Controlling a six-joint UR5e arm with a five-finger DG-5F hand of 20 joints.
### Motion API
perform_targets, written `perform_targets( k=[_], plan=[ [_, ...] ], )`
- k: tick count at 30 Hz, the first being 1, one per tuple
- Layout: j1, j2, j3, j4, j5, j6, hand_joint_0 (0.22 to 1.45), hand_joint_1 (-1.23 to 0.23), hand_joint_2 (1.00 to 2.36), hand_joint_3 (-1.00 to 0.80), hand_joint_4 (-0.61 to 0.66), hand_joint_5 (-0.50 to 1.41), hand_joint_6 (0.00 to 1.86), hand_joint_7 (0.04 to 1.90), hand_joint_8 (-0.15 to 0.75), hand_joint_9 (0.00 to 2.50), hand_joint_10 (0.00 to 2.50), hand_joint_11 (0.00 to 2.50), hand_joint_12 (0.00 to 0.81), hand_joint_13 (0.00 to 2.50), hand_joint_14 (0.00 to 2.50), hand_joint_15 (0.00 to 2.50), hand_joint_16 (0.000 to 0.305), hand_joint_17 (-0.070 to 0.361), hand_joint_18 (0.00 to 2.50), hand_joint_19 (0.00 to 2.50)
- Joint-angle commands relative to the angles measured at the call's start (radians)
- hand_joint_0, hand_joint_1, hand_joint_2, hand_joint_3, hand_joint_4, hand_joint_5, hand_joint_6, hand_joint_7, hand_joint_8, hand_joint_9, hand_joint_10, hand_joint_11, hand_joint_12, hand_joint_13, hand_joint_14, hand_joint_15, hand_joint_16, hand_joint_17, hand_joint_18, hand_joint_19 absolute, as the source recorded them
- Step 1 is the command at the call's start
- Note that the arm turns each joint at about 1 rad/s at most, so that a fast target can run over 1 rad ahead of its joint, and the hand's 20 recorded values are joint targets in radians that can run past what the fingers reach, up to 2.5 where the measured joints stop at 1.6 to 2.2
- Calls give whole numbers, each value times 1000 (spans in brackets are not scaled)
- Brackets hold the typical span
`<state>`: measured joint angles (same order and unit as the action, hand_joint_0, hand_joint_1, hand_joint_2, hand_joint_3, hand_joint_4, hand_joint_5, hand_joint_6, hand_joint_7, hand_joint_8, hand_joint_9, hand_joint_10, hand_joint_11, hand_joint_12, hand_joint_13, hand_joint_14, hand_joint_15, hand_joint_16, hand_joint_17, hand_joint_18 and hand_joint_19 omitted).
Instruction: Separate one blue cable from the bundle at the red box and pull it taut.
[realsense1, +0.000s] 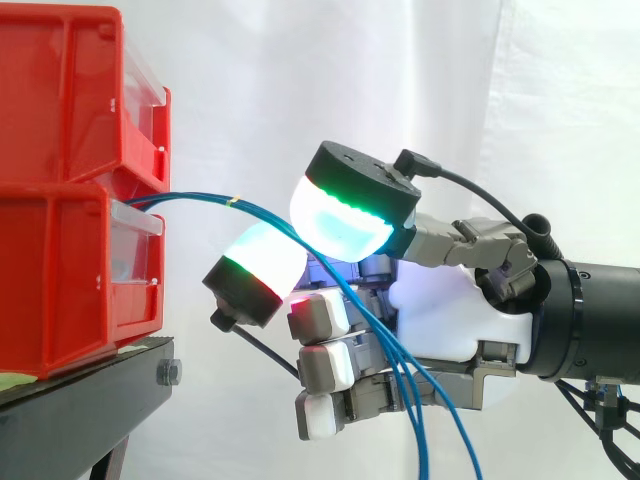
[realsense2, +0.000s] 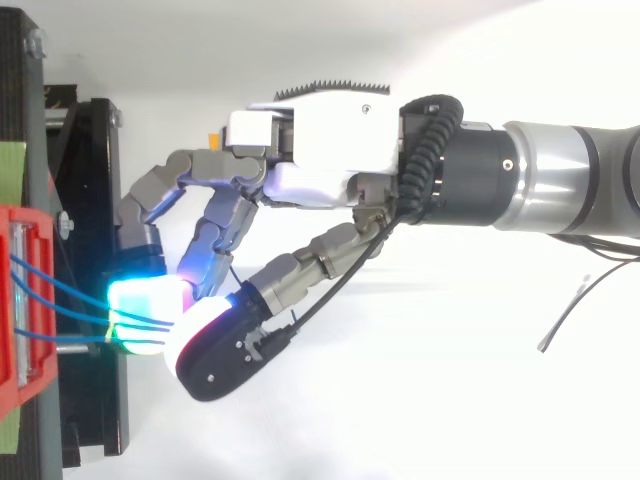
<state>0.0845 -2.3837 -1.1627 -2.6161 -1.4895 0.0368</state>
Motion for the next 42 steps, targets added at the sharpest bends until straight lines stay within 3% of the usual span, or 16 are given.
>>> perform_targets(
  k=[1, 6, 11, 15, 21, 28, 33, 35, 42],
  plan=[
    [0, 0, 0, -1, 0, 0, 757, -946, 1001, -480, 80, -167, 912, 938, 311, 1068, 24, 822, 367, 1066, 26, 670, 57, 128, 773, 680],
    [0, 0, 0, 1, 0, 0, 766, -959, 1000, -500, 84, -158, 911, 934, 309, 1090, 26, 833, 363, 1073, 28, 676, 56, 126, 780, 669],
    [0, 0, 0, -1, 0, 0, 691, -948, 1000, -500, 119, -138, 899, 983, 312, 1120, 23, 827, 364, 1089, 29, 686, 55, 124, 782, 676],
    [0, 0, 0, -1, 0, 0, 631, -804, 1000, -500, 132, -122, 882, 984, 316, 1148, 26, 825, 365, 1100, 26, 685, 55, 123, 784, 694],
    [1, 0, 0, -1, 0, 0, 636, -650, 1001, -486, 99, -111, 832, 1000, 314, 1153, 25, 774, 373, 1113, 28, 683, 56, 125, 789, 723],
    [0, 1, 1, 2, 0, 0, 652, -856, 1020, -216, 70, -148, 869, 1001, 322, 1089, 26, 791, 378, 1087, 26, 687, 57, 128, 796, 724],
    [1, 0, 1, 2, 0, 0, 758, -973, 1015, -325, 49, -175, 909, 979, 313, 1069, 26, 833, 372, 1065, 27, 676, 57, 128, 794, 705],
    [1, 0, 1, 1, 0, 0, 813, -986, 1001, -490, 73, -175, 916, 948, 313, 1077, 25, 835, 367, 1068, 28, 680, 56, 126, 776, 691],
    [1, 0, 1, 2, 0, 0, 781, -1007, 1000, -500, 112, -164, 921, 943, 314, 1103, 23, 863, 363, 1082, 29, 683, 55, 125, 813, 663]
  ],
)
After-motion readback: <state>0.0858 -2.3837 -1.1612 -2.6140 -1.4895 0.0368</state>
